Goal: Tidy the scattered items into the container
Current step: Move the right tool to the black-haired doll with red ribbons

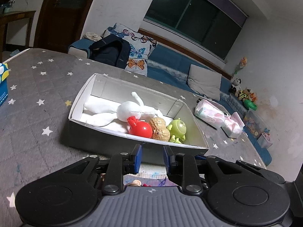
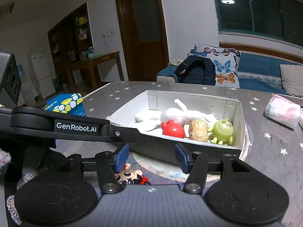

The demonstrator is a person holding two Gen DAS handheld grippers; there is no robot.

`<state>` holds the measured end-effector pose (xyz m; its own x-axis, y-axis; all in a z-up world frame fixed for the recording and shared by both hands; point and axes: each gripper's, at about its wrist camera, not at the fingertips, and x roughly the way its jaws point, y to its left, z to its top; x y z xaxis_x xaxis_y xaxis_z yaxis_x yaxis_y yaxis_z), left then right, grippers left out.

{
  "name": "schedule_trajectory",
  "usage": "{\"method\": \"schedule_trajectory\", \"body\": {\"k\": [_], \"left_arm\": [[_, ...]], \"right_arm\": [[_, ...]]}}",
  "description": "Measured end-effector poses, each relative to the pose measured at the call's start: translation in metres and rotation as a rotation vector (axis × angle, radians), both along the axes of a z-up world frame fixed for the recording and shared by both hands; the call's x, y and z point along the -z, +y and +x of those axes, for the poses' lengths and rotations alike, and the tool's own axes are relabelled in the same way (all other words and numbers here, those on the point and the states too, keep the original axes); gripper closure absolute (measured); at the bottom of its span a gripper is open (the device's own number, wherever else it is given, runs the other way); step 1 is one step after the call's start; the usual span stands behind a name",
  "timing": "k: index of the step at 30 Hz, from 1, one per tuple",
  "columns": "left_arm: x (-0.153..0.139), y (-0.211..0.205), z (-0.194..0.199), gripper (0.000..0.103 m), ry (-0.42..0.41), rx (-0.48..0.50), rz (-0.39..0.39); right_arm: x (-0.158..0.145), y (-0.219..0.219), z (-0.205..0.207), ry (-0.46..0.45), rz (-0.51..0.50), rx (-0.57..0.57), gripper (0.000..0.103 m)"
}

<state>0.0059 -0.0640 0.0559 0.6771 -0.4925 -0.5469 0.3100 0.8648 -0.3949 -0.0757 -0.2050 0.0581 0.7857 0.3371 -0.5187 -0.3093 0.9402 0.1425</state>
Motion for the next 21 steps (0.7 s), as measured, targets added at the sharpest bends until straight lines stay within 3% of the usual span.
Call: {"method": "schedule_trajectory", "body": {"k": [21], "left_arm": [[0.014, 0.013, -0.024, 0.076, 0.028, -0.045, 0.011]], "right_arm": [[0.009, 0.004, -0.030, 0.005, 0.009, 0.006, 0.044]]}}
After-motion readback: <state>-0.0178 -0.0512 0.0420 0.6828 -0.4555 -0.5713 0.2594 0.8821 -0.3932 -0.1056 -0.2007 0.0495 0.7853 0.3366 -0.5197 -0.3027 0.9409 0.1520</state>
